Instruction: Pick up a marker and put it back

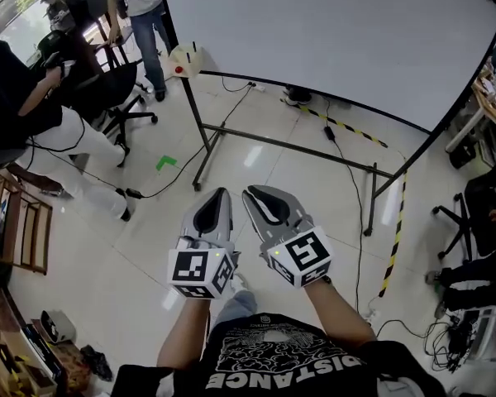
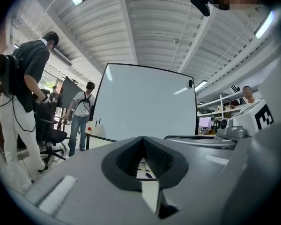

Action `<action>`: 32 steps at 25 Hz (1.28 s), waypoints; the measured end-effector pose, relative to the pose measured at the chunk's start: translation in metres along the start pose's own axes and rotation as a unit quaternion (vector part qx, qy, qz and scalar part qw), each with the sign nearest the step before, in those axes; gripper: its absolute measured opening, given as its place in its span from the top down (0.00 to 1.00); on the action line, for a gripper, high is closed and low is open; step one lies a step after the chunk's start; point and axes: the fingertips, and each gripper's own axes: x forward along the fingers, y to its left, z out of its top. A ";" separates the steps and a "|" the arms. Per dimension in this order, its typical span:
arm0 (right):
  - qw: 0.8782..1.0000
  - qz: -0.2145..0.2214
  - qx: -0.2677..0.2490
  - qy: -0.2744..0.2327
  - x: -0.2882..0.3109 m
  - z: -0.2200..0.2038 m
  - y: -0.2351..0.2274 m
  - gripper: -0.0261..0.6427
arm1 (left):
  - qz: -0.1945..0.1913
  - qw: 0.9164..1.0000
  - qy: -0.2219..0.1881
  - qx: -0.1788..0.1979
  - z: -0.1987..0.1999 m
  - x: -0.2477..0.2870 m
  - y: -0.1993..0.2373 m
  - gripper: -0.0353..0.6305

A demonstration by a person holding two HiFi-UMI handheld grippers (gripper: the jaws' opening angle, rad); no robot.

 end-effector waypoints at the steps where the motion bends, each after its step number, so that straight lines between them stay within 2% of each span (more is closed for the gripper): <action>1: 1.000 -0.003 0.000 0.001 0.012 0.001 -0.002 0.94 | -0.002 1.000 0.001 0.000 0.002 0.007 0.011 0.94; 12: 1.000 -0.022 -0.005 0.010 0.130 0.011 -0.018 0.94 | -0.022 1.000 0.001 -0.014 0.023 0.065 0.114 0.94; 23: 1.000 -0.018 -0.013 0.003 0.190 0.018 -0.033 0.94 | -0.017 1.000 -0.007 -0.013 0.034 0.097 0.164 0.94; 32: 1.000 0.007 -0.017 -0.009 0.253 0.019 -0.087 0.94 | 0.003 1.000 -0.010 -0.003 0.034 0.164 0.197 0.94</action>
